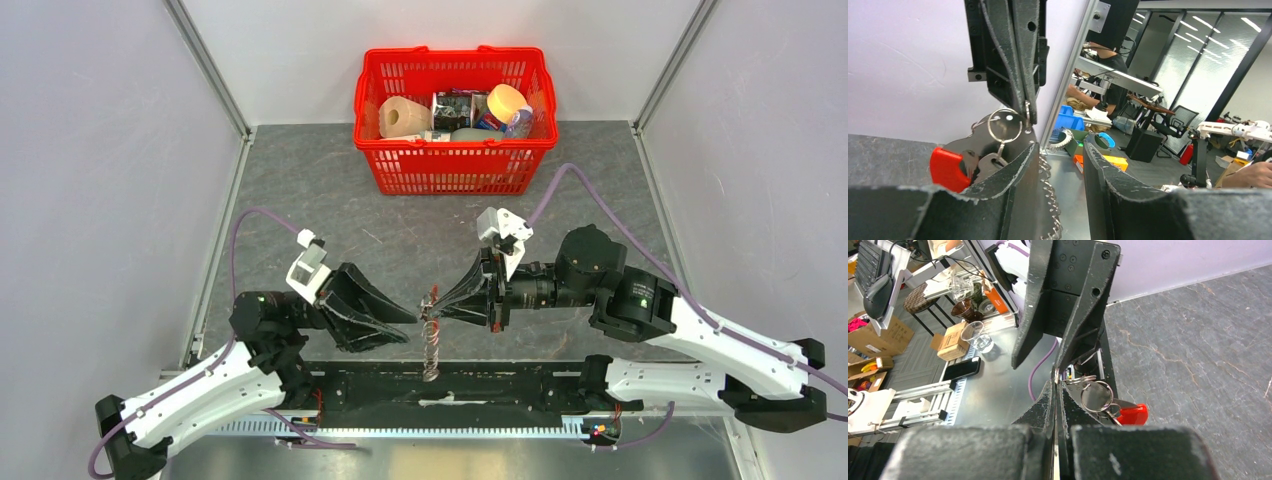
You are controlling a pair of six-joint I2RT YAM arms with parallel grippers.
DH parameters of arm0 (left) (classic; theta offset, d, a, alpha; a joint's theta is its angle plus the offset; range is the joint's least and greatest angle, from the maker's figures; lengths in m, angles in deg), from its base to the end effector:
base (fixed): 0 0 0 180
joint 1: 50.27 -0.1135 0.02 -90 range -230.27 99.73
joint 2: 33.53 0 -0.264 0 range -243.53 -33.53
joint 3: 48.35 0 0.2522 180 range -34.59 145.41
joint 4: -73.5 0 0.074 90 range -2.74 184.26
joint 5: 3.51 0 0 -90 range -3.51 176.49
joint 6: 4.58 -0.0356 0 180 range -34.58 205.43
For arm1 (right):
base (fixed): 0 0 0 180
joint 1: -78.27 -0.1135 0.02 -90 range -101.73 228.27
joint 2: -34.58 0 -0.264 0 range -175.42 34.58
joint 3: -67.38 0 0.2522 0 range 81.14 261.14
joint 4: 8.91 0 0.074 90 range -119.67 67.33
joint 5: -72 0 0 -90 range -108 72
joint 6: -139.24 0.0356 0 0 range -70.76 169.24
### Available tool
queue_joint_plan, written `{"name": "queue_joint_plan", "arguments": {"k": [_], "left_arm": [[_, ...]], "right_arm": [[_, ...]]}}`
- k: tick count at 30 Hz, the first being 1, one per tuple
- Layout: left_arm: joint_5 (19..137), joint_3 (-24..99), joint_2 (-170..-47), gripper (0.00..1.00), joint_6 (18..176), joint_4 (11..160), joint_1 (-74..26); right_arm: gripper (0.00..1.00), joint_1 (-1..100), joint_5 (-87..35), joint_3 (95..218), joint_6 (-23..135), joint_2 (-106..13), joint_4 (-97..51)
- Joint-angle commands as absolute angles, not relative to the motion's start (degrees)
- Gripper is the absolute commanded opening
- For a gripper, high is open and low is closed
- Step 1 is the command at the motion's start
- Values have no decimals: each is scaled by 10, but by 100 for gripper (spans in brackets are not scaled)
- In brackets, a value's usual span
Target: Put the keys on the keyring
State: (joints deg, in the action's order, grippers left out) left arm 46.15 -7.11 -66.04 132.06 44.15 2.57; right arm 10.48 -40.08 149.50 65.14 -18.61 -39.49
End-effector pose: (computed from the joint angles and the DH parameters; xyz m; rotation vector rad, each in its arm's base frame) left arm 0.0579 -0.1145 0.3560 0.8277 0.9818 -1.8501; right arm 0.0592 0.1805 0.4438 -1.0738 1.4417 1.4015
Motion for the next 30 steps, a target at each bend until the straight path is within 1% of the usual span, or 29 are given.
{"name": "queue_joint_plan", "arguments": {"k": [1, 14, 30], "left_arm": [[490, -50, -655, 43, 1301, 465, 27], [498, -40, -661, 43, 1299, 467, 27], [507, -40, -662, 42, 1295, 468, 27]], "right_arm": [[0, 100, -418, 1492, 659, -179, -338], [0, 99, -411, 1486, 661, -196, -322], [0, 94, -394, 1449, 686, -205, -236]]}}
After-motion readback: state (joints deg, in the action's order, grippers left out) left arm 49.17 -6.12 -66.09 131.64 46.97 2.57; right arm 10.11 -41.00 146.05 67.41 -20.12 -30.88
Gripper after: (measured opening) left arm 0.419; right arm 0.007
